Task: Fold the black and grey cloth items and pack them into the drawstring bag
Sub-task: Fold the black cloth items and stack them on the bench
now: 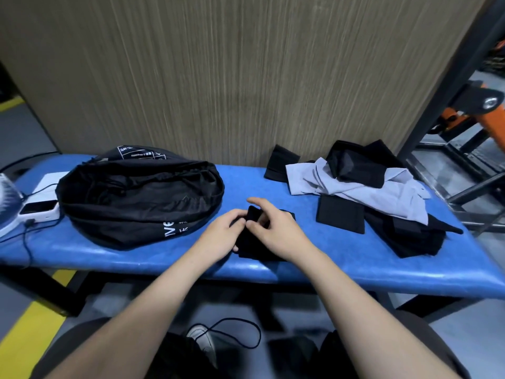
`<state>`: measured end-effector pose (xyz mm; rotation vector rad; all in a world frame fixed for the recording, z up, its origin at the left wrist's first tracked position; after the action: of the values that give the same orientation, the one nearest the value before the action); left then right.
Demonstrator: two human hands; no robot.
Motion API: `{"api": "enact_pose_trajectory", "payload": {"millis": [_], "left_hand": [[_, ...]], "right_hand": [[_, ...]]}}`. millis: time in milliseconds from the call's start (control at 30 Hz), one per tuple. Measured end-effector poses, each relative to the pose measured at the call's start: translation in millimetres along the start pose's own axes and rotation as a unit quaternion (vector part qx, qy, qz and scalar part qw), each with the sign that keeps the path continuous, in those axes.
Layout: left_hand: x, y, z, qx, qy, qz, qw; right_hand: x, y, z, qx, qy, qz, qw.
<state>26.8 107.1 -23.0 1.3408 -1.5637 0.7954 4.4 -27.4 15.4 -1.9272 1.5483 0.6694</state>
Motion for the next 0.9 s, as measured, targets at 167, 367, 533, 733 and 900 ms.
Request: {"api": "enact_pose_trajectory", "payload": {"millis": [167, 367, 533, 733, 900], "left_hand": [[1.8, 5.6, -8.0, 0.047, -0.085, 0.029, 0.995], [24.4, 15.4, -3.8, 0.095, -0.272, 0.159, 0.944], [35.5, 19.2, 15.1, 0.024, -0.371, 0.21, 0.904], [4.7, 14.0, 29.0, -0.074, -0.45, 0.125, 0.881], [0.2, 12.3, 20.8, -0.067, -0.466, 0.118, 0.874]], "right_hand": [[0.8, 2.7, -16.4, 0.042, -0.019, -0.017, 0.999], [33.8, 13.3, -49.6, 0.063, 0.111, -0.02, 0.992], [50.4, 26.9, -42.1, -0.019, 0.231, -0.039, 0.972], [63.6, 31.7, -34.4, -0.058, 0.259, -0.015, 0.964], [66.7, 27.4, -30.1, -0.057, 0.265, 0.007, 0.963]]}}
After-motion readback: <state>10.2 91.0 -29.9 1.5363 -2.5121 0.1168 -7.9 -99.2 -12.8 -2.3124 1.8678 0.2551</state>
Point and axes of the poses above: each hand's wrist, its own y-axis away from the middle knuckle, its own z-axis out of the palm, x = y × z, the point moved 7 cm from there along -y, towards the middle knuckle, and after that the axes turned 2 degrees about -z, right-handed, at the moved point
